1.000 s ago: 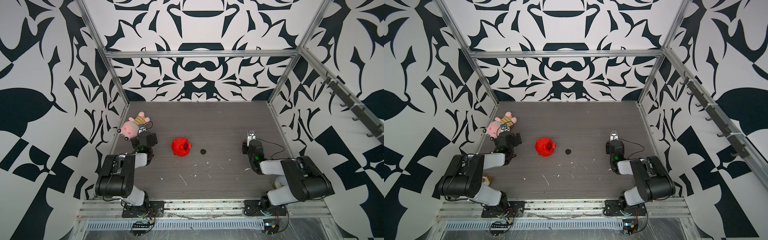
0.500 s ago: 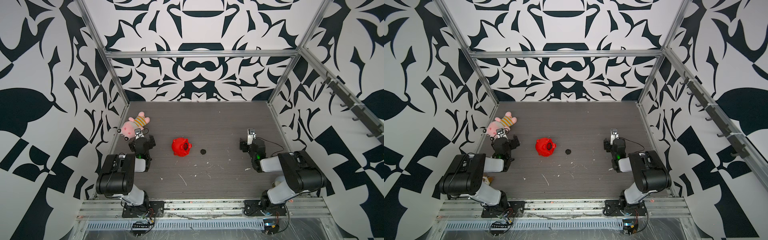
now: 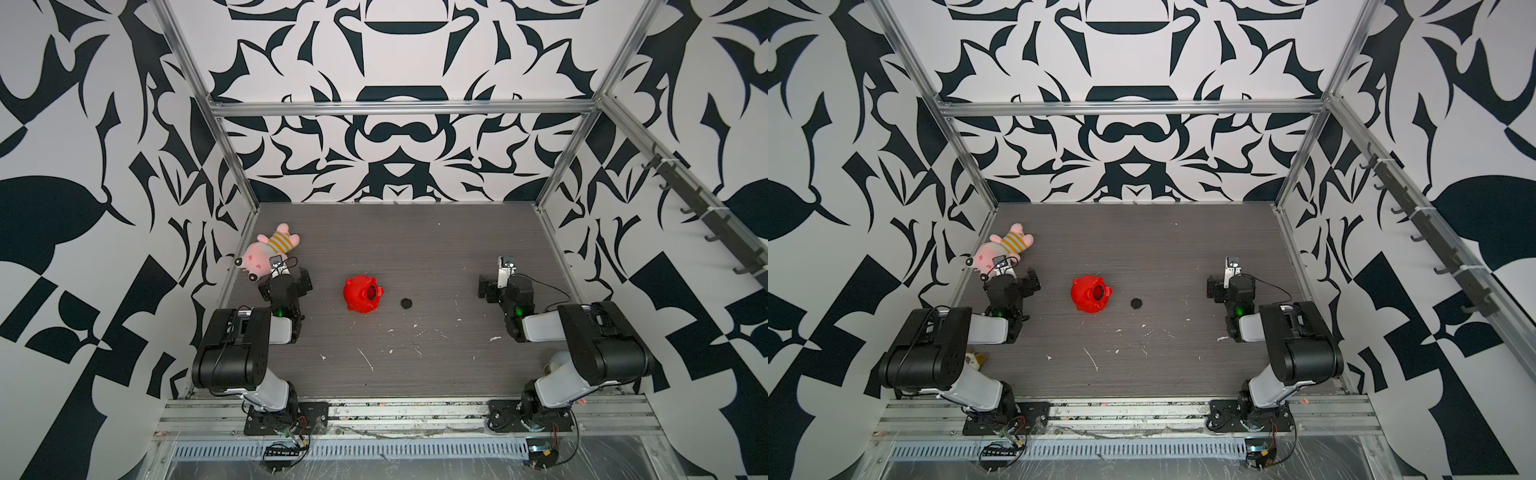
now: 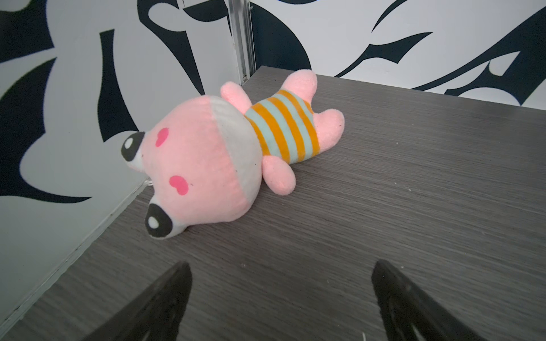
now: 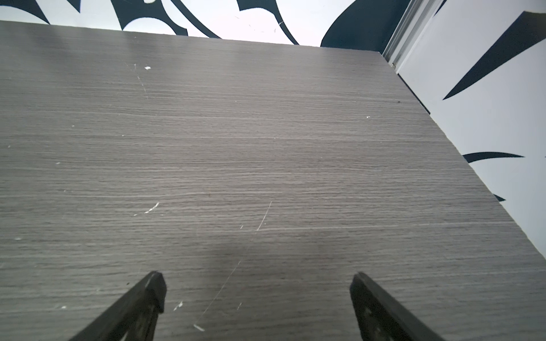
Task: Open piggy banks
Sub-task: Reset both arms
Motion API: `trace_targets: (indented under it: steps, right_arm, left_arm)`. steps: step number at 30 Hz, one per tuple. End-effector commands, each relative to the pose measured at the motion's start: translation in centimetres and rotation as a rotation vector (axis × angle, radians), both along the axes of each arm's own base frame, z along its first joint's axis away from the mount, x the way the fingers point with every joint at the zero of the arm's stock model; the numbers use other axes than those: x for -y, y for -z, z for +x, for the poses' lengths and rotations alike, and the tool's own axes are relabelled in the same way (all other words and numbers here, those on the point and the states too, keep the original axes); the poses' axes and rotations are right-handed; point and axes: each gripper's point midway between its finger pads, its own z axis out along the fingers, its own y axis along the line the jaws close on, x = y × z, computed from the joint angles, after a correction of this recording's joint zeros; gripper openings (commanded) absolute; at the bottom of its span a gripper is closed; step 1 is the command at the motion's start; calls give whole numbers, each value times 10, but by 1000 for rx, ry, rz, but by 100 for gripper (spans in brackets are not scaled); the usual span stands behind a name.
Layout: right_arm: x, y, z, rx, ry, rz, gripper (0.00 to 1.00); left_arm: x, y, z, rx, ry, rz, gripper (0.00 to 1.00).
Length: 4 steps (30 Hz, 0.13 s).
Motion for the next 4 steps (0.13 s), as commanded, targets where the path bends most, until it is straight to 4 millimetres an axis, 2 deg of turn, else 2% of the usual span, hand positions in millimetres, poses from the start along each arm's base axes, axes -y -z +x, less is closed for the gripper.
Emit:
trace_targets:
  steps: [1, 4]
  right_arm:
    - [-2, -19, 9, 60, -8, 13, 100]
    - [-3, -19, 8, 62, -14, 14, 100]
  left_arm:
    - [1, -5, 2, 18, 5, -7, 100]
    - [1, -5, 2, 18, 5, -7, 99]
